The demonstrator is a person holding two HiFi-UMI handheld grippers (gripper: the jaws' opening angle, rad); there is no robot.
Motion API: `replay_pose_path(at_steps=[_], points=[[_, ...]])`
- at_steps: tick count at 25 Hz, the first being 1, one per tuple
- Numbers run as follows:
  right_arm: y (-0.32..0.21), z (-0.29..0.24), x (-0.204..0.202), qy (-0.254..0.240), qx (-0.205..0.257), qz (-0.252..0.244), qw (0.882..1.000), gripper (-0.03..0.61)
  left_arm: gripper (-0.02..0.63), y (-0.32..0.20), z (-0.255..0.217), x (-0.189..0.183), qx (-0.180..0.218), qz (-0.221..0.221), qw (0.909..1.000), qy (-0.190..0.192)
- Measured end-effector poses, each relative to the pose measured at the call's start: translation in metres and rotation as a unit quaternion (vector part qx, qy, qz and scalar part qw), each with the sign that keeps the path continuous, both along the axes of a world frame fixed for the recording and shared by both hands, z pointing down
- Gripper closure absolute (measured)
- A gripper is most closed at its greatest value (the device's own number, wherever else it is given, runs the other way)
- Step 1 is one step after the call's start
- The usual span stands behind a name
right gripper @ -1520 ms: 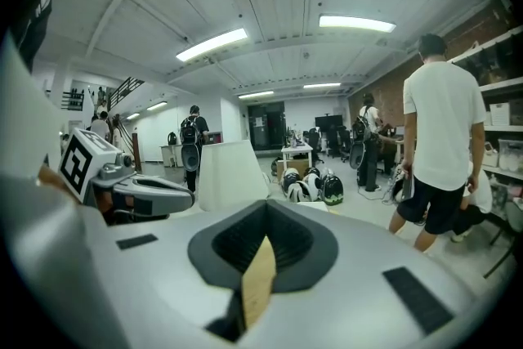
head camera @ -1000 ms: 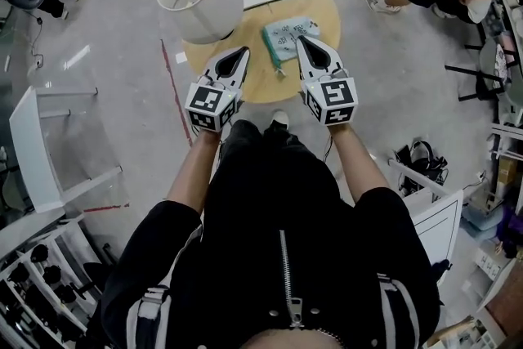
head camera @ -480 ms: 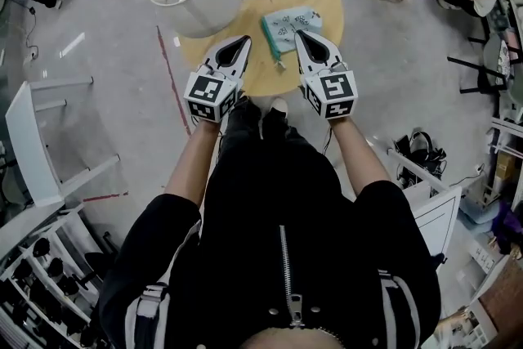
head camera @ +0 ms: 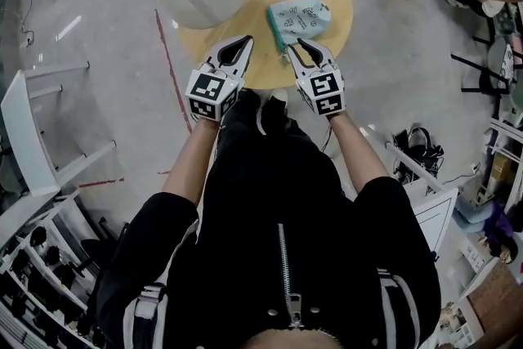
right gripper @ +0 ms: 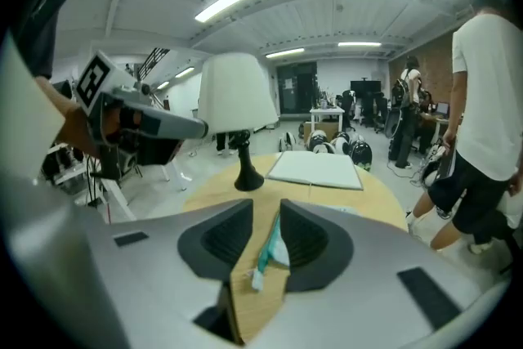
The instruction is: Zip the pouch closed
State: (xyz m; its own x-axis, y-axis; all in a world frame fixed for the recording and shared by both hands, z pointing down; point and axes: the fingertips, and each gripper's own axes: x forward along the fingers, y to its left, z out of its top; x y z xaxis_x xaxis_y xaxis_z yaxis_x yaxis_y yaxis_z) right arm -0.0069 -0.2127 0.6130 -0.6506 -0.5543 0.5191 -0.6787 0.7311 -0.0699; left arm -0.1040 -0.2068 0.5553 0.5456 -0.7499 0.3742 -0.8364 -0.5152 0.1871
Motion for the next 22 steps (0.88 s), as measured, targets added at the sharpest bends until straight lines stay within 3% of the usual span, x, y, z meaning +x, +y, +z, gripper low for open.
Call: replay_pose_path(at_steps=[10, 17, 22], points=[[0.032, 0.088, -0.006, 0.091, -0.077, -0.063, 0.991, 0.417, 0.607, 0.018, 0.013, -0.026, -0.019, -0.024, 0.9995, -0.004], [0.035, 0.127, -0.01, 0.165, -0.107, -0.086, 0.977, 0.426, 0.607, 0.034, 0.016, -0.055, -0.037, -0.055, 0.9977, -0.013], [0.035, 0.145, -0.007, 0.194, -0.113, -0.078, 0.971, 0.47, 0.607, 0.044, 0.022, -0.066, -0.043, -0.056, 0.9974, -0.016]])
